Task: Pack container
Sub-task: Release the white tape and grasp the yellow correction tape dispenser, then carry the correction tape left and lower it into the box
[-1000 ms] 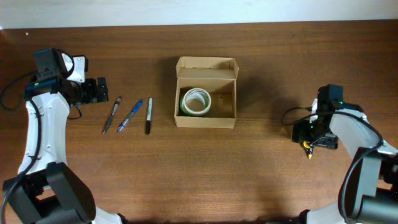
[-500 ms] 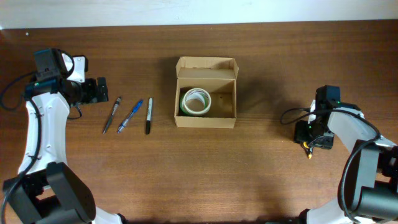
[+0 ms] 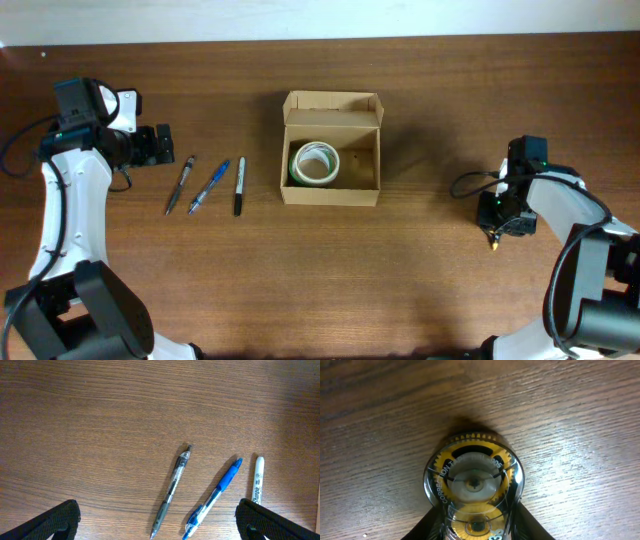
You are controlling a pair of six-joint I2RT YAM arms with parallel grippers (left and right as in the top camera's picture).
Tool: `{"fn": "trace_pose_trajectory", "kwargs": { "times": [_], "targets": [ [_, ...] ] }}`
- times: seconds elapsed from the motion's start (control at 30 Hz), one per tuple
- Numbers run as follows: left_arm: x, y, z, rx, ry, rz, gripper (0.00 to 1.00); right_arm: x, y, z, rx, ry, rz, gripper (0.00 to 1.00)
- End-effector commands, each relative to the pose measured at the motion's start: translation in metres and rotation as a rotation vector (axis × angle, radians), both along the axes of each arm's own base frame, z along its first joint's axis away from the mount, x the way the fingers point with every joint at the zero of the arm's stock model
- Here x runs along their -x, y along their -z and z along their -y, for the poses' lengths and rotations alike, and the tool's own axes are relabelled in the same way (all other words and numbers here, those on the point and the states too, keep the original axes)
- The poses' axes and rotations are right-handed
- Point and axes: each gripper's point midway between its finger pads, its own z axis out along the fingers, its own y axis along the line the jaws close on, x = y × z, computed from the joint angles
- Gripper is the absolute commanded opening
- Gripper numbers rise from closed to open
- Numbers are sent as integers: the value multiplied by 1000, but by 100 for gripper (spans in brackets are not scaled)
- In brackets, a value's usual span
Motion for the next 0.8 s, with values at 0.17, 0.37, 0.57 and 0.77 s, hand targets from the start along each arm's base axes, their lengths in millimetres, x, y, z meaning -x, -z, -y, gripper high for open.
{"fn": "trace_pose_trajectory", "kwargs": {
  "times": [0.17,0.37,0.57,0.77],
  "targets": [
    [-4,-7,-3,-14,11,17,99,-41,-34,-6,-64,-2,79,33],
    [-4,-7,-3,-14,11,17,99,-81,-102,-3,-62,-15,172,34],
    [-4,-7,-3,-14,11,17,99,-110,-190,-28,-47,-99,289,34],
    [-4,-7,-3,-14,11,17,99,-118,-279,-109,-46,-358,438,34]
  ]
}}
